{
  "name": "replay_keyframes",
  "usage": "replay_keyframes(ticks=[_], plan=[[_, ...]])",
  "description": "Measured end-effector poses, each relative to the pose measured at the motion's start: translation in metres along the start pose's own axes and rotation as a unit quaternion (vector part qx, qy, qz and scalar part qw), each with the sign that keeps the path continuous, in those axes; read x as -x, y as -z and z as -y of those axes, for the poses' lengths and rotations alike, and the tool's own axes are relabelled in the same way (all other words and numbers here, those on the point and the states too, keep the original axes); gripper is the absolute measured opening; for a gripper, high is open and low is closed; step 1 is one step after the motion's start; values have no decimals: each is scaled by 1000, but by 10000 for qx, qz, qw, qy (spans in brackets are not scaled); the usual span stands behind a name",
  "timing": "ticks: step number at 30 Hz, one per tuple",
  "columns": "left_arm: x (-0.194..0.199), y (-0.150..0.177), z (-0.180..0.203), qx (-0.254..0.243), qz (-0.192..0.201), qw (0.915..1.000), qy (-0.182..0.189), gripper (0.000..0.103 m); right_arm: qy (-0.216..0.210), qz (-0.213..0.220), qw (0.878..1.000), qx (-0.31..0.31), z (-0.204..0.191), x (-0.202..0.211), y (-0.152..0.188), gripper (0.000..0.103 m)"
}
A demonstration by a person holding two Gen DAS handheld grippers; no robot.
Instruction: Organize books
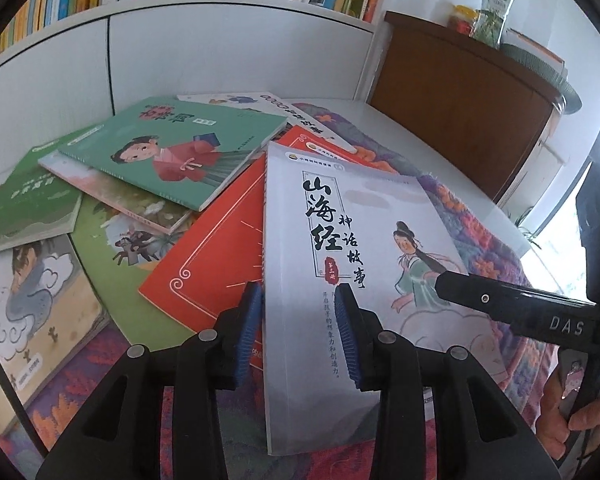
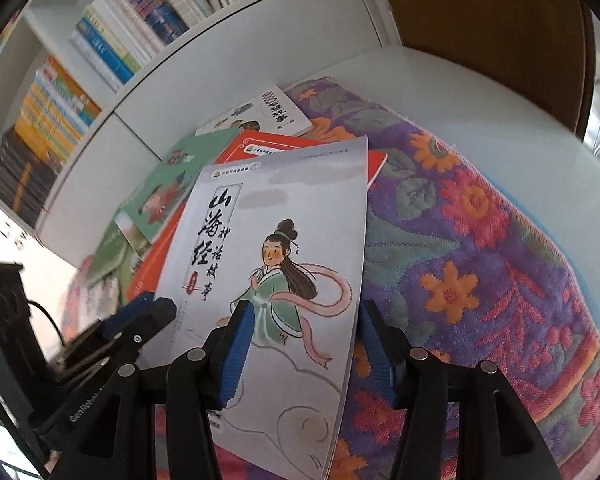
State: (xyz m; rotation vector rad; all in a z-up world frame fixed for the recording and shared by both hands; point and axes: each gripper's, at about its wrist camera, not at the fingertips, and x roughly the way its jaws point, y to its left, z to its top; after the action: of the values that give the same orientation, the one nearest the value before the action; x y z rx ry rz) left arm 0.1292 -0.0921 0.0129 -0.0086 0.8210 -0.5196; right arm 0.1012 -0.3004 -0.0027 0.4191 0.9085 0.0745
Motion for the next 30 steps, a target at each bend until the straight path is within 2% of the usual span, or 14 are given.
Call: replay_keyframes(ticks=[5,12,20,21,22,30], plan=[[-1,0,0,-2,-3,10000,-13,34,150,32,9997,166,-3,-1,3,54],[0,-1,-2,141,-87,9999,34,34,112,-47,9999,110,-3,1,4,54],[6,3,7,114,-251,9995,-184,34,-2,-256,9995,186,0,3,2,56],[8,5,6,171,-260,9993,-189,34,-71,-300,9992,271,-1,2,1,64],[11,9,5,281,-268,9991,-194,34,-172,-351,9986,356,-2,1,0,67],[54,46,-7,693,-398,9965,-254,34,-483,-714,9925,871,-23,-1,10,68]])
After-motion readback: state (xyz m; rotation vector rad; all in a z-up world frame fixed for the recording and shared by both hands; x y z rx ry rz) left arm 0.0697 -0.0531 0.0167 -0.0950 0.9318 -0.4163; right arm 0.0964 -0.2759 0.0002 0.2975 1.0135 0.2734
